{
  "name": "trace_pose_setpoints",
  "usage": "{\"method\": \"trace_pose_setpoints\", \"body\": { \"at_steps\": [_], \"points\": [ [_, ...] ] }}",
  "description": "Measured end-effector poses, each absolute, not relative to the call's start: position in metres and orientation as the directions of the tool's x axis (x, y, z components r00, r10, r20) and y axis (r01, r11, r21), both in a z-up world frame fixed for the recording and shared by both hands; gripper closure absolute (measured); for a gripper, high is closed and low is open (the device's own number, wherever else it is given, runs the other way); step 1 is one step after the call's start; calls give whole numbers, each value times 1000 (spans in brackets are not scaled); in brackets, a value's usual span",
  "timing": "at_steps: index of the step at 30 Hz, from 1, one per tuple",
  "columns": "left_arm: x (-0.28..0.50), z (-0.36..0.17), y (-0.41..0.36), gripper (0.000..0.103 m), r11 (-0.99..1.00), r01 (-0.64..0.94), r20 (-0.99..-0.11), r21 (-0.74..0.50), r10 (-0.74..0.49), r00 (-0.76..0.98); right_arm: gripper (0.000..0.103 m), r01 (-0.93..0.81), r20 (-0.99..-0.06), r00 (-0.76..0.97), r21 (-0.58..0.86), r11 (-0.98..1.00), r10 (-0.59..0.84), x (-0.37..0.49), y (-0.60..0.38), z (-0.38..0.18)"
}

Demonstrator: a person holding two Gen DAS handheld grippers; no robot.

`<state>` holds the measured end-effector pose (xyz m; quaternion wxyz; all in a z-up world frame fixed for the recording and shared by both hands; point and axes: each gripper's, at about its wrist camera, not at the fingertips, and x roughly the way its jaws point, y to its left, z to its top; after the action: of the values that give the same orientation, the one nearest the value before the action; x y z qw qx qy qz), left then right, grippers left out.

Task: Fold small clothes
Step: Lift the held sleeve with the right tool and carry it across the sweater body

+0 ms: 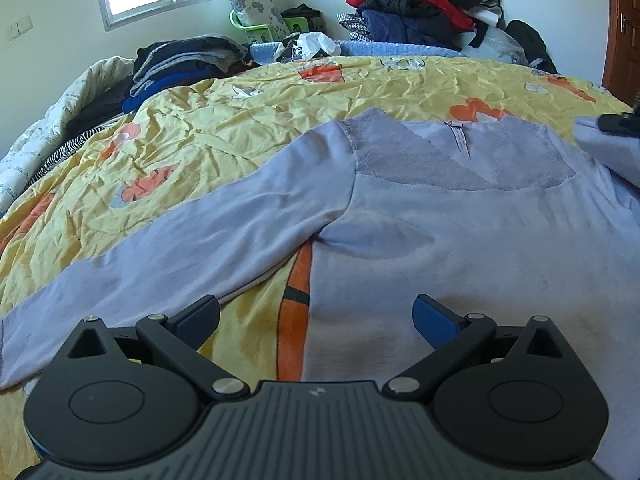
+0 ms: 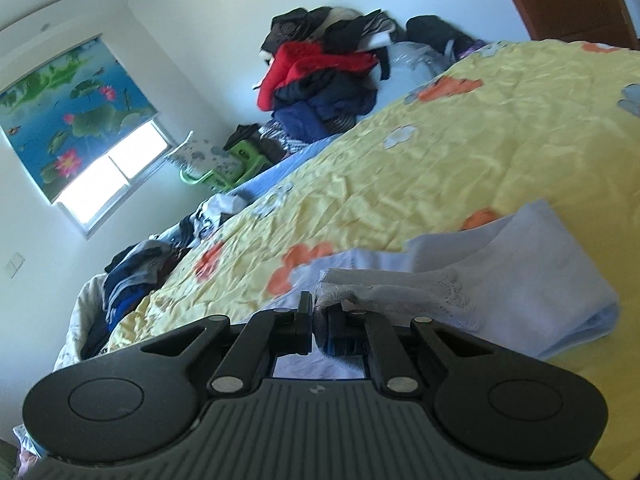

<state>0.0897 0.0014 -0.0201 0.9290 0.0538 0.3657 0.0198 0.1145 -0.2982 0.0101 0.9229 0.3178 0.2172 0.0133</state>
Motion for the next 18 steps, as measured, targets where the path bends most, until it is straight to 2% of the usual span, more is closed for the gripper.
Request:
{"method": "trace_pose_setpoints", "body": {
  "at_steps": [18],
  "points": [
    [81, -15, 41, 0, 996, -54, -673, 77, 92, 734, 92, 17, -430, 856, 581, 814, 289, 175, -187, 9]
  ]
}}
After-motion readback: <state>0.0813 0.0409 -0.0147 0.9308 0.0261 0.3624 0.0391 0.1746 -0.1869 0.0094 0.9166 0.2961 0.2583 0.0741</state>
